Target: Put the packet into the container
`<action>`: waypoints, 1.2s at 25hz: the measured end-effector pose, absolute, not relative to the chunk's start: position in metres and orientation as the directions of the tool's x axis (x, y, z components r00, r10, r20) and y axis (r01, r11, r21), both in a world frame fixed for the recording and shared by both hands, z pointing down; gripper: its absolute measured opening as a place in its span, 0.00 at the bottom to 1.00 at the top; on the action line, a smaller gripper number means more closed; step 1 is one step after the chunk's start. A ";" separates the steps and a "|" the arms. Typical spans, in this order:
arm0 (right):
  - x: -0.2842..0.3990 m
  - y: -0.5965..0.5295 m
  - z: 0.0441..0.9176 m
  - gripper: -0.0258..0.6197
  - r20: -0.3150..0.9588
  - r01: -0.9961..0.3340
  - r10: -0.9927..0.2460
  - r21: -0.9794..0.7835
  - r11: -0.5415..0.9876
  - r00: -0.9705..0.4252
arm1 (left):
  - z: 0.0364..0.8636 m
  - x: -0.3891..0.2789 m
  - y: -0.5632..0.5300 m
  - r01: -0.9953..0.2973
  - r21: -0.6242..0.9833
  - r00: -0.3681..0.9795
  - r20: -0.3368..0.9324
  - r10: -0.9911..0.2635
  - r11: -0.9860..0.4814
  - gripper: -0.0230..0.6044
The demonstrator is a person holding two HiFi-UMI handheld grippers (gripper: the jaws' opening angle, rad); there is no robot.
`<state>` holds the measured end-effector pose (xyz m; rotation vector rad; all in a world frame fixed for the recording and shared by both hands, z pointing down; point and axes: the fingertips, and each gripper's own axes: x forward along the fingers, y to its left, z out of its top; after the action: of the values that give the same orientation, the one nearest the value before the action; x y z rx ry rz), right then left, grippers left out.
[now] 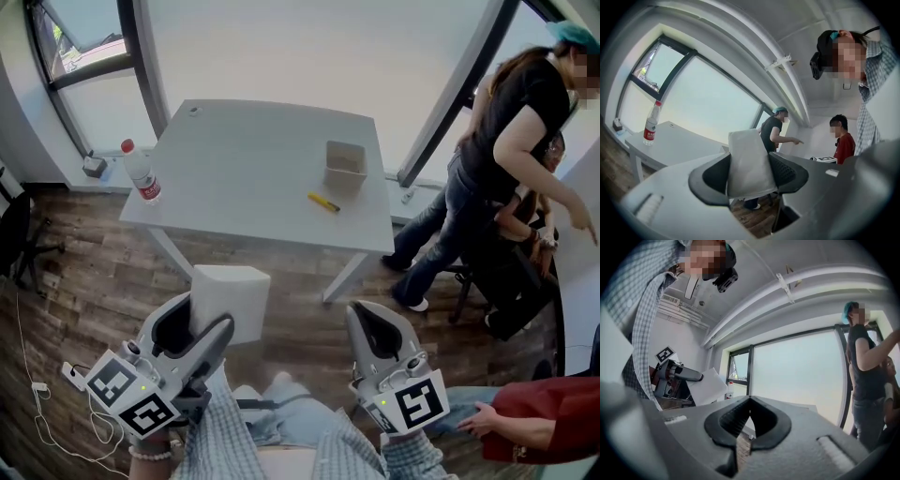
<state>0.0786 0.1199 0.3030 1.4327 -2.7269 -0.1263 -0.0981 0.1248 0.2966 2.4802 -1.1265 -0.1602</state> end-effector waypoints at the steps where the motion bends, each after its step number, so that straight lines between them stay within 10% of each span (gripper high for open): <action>1: 0.083 0.118 0.303 0.04 0.014 -0.823 -0.827 0.096 0.560 -0.561 | 0.296 -0.095 0.123 -0.695 0.408 0.668 0.062 -0.742 -0.592 0.45; 30: 0.092 0.065 0.314 0.04 0.036 -0.831 -0.834 0.071 0.552 -0.551 | 0.299 -0.095 0.068 -0.703 0.414 0.658 0.071 -0.749 -0.578 0.45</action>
<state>0.0919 0.0655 0.3141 1.4554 -2.7091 -0.0707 -0.0953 0.0680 0.2986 2.4675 -1.1402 -0.1552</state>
